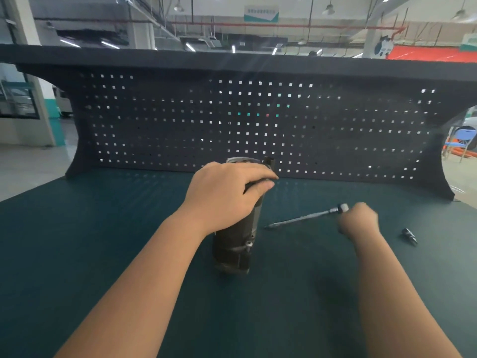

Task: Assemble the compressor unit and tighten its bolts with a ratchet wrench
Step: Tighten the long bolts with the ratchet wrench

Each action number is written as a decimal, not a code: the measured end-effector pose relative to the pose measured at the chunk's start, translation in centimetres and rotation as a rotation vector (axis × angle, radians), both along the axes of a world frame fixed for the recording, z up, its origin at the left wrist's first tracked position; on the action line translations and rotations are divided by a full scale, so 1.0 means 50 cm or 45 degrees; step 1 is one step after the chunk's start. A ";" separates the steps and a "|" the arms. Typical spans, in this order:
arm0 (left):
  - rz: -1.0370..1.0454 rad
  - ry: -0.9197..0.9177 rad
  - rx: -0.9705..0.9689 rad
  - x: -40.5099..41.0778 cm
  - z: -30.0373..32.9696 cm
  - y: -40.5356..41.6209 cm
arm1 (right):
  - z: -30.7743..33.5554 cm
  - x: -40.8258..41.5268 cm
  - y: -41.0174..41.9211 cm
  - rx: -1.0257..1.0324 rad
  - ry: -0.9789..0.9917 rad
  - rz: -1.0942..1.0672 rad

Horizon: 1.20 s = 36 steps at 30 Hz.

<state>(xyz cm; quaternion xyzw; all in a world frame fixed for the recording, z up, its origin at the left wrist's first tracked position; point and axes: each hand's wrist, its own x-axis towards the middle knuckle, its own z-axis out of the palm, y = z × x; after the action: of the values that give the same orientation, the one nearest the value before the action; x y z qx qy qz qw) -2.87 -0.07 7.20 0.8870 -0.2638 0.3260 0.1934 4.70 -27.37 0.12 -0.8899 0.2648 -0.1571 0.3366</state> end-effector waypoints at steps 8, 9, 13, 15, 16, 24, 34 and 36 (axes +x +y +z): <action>0.099 0.154 0.032 -0.010 0.005 -0.021 | 0.196 -0.136 0.017 -0.036 -1.045 0.156; 0.124 0.163 0.055 -0.010 0.005 -0.024 | 0.215 -0.160 0.019 -0.037 -1.131 0.209; 0.132 0.256 0.107 -0.011 0.019 -0.025 | 0.260 -0.227 0.021 -0.263 -1.164 0.286; 0.113 0.350 0.066 -0.012 0.028 -0.020 | 0.267 -0.244 0.021 -0.345 -1.099 0.357; 0.107 0.394 0.036 -0.012 0.031 -0.016 | 0.269 -0.250 0.024 -0.367 -1.065 0.400; 0.223 0.324 -0.054 -0.026 0.015 -0.035 | 0.271 -0.293 0.109 -0.624 -0.869 0.712; 0.238 0.485 -0.156 -0.045 0.031 -0.040 | 0.330 -0.259 0.167 -0.582 -0.918 0.752; 0.249 0.528 -0.069 -0.059 0.039 -0.044 | 0.332 -0.250 0.170 -0.512 -0.943 0.739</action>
<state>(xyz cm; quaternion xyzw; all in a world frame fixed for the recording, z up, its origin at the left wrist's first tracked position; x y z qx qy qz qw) -5.79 -2.29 9.15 0.9508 -0.1223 0.1611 0.2348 -7.78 -18.86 16.72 -0.8586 -0.1657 -0.4099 0.2596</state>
